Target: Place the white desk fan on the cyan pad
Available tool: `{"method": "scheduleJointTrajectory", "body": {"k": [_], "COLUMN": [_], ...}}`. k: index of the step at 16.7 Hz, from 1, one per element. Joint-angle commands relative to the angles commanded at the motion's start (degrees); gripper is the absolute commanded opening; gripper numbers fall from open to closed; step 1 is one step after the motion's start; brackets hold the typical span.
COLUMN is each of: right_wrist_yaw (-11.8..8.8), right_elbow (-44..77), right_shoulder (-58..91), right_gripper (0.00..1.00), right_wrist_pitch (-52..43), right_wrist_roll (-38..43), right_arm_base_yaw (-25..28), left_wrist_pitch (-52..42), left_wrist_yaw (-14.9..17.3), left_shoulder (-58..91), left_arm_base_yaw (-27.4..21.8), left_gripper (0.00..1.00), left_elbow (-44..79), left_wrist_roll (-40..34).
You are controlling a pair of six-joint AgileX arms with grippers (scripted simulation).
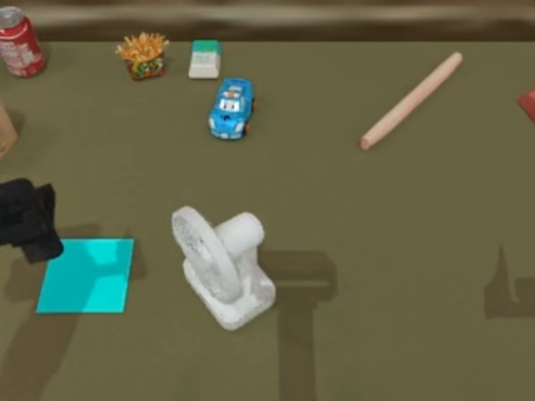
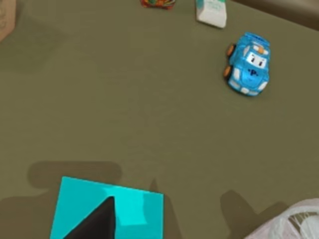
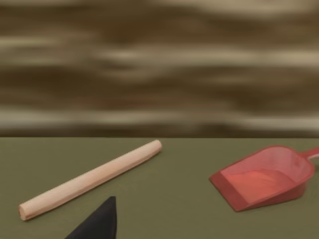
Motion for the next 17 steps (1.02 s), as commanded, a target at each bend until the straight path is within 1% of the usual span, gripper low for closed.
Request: {"method": "scheduleJointTrajectory", "body": {"k": [6,10,14,17], "right_wrist_yaw": [0.0,0.0,0.0,0.0], "right_elbow": [0.0,0.0,0.0,0.0], "right_shoulder": [0.0,0.0,0.0,0.0], "right_gripper": [1.00,1.00,1.00,1.00], "right_wrist_pitch": [0.0,0.0,0.0,0.0], "right_wrist_roll": [0.0,0.0,0.0,0.0], "right_arm_base_yaw": [0.0,0.0,0.0,0.0], "left_wrist_pitch": [-22.9,-36.8,-47.4,-51.3], "left_wrist_yaw": [0.2,0.3,0.2,0.1], "left_shoulder": [36.2,56.7,70.5,75.1], "left_arm_base_yaw": [-10.7,-17.1,-21.5,-23.1], "left_gripper": [1.00,1.00,1.00,1.00], "left_elbow": [32.2,50.0,61.4,65.6], "left_wrist_roll": [-22.3,-35.1,-44.2,-47.5]}}
